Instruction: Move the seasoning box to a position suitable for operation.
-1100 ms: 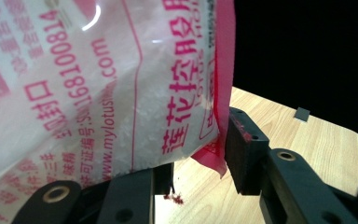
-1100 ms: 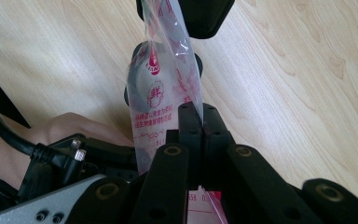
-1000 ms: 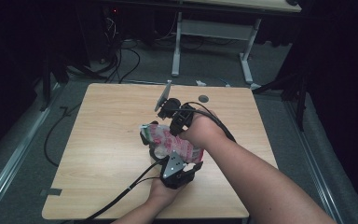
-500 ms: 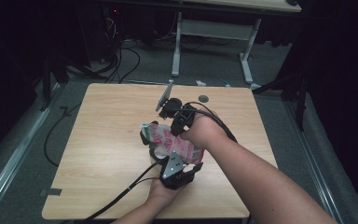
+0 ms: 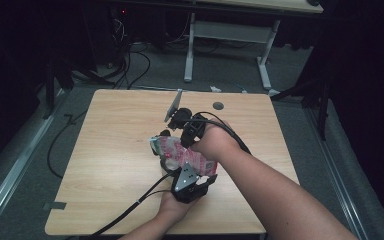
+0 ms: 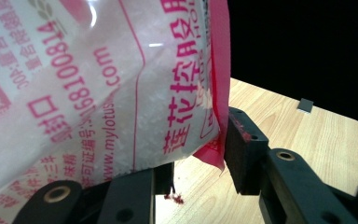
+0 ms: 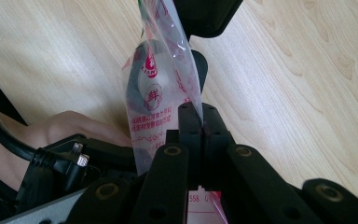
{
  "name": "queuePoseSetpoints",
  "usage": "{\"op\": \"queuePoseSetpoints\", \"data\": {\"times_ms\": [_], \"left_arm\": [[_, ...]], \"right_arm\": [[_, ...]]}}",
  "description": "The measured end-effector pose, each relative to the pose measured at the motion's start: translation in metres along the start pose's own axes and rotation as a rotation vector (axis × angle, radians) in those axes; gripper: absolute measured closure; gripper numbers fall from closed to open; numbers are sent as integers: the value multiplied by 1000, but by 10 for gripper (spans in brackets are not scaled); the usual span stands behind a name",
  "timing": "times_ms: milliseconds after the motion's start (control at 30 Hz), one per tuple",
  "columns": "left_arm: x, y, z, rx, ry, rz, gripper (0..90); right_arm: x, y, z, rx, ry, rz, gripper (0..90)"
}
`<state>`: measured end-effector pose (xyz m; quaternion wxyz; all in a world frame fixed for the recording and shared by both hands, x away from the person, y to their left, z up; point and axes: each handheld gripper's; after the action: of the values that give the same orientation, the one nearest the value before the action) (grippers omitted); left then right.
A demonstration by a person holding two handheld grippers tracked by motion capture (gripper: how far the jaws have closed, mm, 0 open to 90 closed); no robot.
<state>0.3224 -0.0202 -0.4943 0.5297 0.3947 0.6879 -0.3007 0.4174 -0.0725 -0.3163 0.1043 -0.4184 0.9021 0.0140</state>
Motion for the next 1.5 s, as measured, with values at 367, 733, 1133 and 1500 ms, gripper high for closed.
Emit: {"op": "queuePoseSetpoints", "data": {"times_ms": [367,733,1133,1500], "left_arm": [[0,0,0,-1,-7,-9,656],[2,-4,-1,-1,0,44,646],[3,-3,0,4,7,38,649],[7,-3,-1,-5,21,48,652]], "right_arm": [[-1,-1,0,-6,-5,11,895],[1,-1,-1,-8,-2,10,895],[4,-3,-1,-6,1,17,895],[7,-6,-3,-10,-4,17,895]]}}
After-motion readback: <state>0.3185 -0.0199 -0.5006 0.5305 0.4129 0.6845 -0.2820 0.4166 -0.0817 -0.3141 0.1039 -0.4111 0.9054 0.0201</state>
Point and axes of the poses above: each handheld gripper's, and its own axes: z roughly forward along the jaws, x roughly out of its underside, y roughly to its left, and after that the axes turned 6 degrees about z, right-handed
